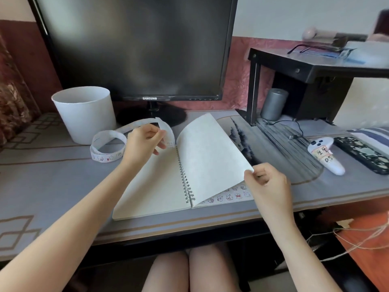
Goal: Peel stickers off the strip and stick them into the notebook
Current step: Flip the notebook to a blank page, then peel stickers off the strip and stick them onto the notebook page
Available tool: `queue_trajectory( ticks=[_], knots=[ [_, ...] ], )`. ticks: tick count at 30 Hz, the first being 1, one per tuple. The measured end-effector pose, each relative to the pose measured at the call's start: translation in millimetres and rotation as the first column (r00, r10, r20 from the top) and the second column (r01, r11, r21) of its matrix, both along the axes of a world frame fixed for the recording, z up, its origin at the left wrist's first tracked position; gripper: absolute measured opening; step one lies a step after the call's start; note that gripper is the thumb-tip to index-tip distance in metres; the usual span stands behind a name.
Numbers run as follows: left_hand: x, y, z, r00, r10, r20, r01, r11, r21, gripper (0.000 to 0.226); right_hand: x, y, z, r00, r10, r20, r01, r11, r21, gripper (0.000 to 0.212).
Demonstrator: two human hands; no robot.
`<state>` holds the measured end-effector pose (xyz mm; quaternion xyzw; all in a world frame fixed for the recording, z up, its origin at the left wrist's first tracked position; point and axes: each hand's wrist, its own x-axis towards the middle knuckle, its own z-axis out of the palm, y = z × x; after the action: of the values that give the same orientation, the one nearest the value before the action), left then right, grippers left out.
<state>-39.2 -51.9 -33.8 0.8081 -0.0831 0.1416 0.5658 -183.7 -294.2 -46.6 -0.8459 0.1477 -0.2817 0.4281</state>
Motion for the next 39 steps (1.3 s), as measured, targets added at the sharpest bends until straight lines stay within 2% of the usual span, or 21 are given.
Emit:
queue_trajectory(
  ticks=[6, 14, 18, 21, 25, 29, 32, 39],
  knots=[
    [-0.7, -4.0, -5.3, 1.000, 0.000, -0.003, 0.000, 1.000, 0.017, 0.014, -7.1, -15.1, -18.0, 0.990, -0.015, -0.142, -0.004, 0.991, -0.136, 0.012],
    [-0.5, -11.6, -4.9, 1.000, -0.012, -0.004, 0.012, 1.000, 0.003, 0.014, -1.2, -18.7, -16.8, 0.985, 0.033, -0.170, -0.059, 0.986, -0.153, 0.005],
    [2.2, -12.2, -5.4, 1.000, -0.017, -0.001, 0.017, 1.000, 0.001, 0.015, 2.3, -24.0, -23.2, 0.978, -0.005, -0.210, -0.042, 0.976, -0.215, 0.025],
    [3.8, -13.2, -8.1, 0.999, -0.032, -0.014, 0.032, 0.999, -0.003, 0.014, 4.3, -24.8, -27.7, 0.986, 0.000, -0.164, -0.041, 0.969, -0.242, 0.032],
    [4.3, -14.2, -9.6, 0.999, -0.039, -0.020, 0.039, 0.999, -0.008, 0.016, 11.9, -14.3, -26.9, 0.987, 0.156, -0.039, -0.160, 0.927, -0.338, 0.019],
    [5.1, -14.4, -8.6, 0.999, -0.038, -0.022, 0.037, 0.999, -0.018, 0.016, 23.0, 2.5, -22.7, 0.920, 0.363, -0.146, -0.389, 0.808, -0.443, 0.032],
    [5.4, -14.7, -7.5, 0.999, -0.033, -0.021, 0.032, 0.999, -0.031, 0.016, 28.1, 1.8, -27.4, 0.901, 0.376, -0.214, -0.433, 0.763, -0.480, 0.028],
    [10.7, -13.1, -5.8, 0.999, -0.032, -0.043, 0.030, 0.998, -0.047, 0.014, 42.1, -4.4, -16.7, 0.886, 0.412, -0.215, -0.464, 0.790, -0.400, 0.014]
  ],
)
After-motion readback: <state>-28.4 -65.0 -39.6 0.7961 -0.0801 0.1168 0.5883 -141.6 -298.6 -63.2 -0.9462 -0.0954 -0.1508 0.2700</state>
